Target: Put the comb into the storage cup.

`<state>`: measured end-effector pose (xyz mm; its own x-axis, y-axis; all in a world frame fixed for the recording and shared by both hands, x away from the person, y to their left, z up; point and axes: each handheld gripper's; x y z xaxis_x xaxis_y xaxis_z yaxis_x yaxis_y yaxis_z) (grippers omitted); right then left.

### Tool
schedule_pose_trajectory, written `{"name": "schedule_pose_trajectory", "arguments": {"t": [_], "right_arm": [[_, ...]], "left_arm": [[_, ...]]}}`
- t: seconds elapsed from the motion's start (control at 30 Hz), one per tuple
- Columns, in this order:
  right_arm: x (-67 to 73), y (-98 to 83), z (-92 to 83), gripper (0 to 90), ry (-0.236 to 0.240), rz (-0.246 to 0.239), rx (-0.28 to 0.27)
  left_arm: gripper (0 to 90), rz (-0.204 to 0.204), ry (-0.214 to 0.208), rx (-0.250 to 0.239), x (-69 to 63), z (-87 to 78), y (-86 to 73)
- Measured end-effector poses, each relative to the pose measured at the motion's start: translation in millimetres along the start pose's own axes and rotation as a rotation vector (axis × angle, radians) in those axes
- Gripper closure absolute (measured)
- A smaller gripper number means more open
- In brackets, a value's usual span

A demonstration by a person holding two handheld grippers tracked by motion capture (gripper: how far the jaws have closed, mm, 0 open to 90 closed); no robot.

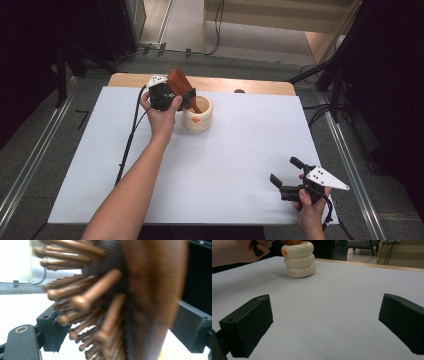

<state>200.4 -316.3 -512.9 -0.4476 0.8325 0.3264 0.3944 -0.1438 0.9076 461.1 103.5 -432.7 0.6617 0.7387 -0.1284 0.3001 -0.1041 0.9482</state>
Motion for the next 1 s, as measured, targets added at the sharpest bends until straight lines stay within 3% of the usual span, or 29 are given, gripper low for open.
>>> {"name": "schedule_pose_trajectory", "arguments": {"t": [0.1,0.17,0.53,1.0], "right_arm": [[0.1,0.1,-0.3,0.0,0.001,0.002,0.001],[-0.3,0.2,-0.7,0.0,0.001,0.002,0.001],[0.3,0.4,-0.5,0.0,0.000,0.000,0.003],[0.5,0.4,-0.4,0.0,-0.002,-0.001,0.002]], "left_arm": [[0.0,0.008,0.004,0.008,-1.1,-1.1,0.5],[0.0,0.027,0.013,0.000,-1.9,-4.3,1.0],[0.0,0.045,0.015,-0.004,-1.9,-17.7,-1.6],[0.0,0.122,0.000,-0.003,-8.0,-40.7,-5.5]]}}
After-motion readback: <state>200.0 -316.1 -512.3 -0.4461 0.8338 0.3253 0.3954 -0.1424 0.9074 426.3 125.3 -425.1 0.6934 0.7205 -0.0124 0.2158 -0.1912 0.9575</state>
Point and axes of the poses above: each handheld gripper's, and its own axes: z roughly forward along the jaws, y roughly out of its top, x roughly to its left, and after that the axes turned 12 degrees about z, right-handed
